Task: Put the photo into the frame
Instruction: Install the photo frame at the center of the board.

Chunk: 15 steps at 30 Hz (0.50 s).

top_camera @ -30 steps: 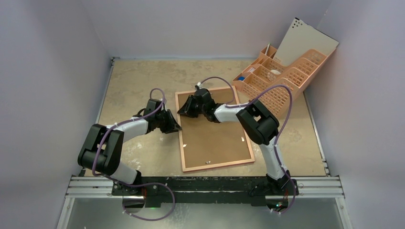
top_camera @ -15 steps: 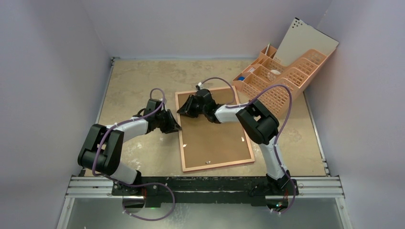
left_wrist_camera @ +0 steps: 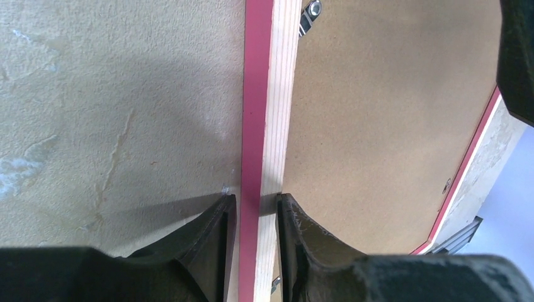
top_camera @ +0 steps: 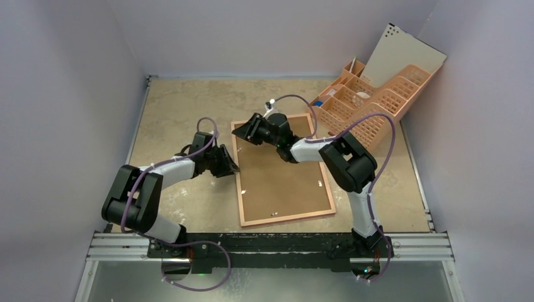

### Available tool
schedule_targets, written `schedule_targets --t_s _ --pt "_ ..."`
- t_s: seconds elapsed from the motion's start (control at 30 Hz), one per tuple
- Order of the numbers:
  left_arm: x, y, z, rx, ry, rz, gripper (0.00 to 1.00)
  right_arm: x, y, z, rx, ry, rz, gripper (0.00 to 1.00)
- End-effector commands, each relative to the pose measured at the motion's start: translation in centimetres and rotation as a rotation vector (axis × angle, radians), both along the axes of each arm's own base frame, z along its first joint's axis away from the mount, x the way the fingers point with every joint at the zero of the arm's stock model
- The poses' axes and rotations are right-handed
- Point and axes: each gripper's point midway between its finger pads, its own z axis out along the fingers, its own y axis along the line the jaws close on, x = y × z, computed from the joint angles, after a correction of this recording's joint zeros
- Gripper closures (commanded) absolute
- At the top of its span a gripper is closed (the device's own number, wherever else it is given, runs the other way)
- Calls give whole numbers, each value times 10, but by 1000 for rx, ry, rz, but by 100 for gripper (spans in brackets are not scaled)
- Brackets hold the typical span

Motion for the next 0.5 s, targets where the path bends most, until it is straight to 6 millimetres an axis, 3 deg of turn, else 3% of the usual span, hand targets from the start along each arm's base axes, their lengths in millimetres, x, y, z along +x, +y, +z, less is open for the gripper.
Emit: schedule_targets --t_s 0.0,0.27,0.47 --pt "-12 13 -17 61 34 12 69 -2 -14 4 -42 71 -80 57" --pt "-13 13 -20 61 44 11 75 -8 -21 -42 -165 216 -95 61" --pt "-13 13 -22 60 49 8 76 -19 -12 -56 -167 250 -52 61"
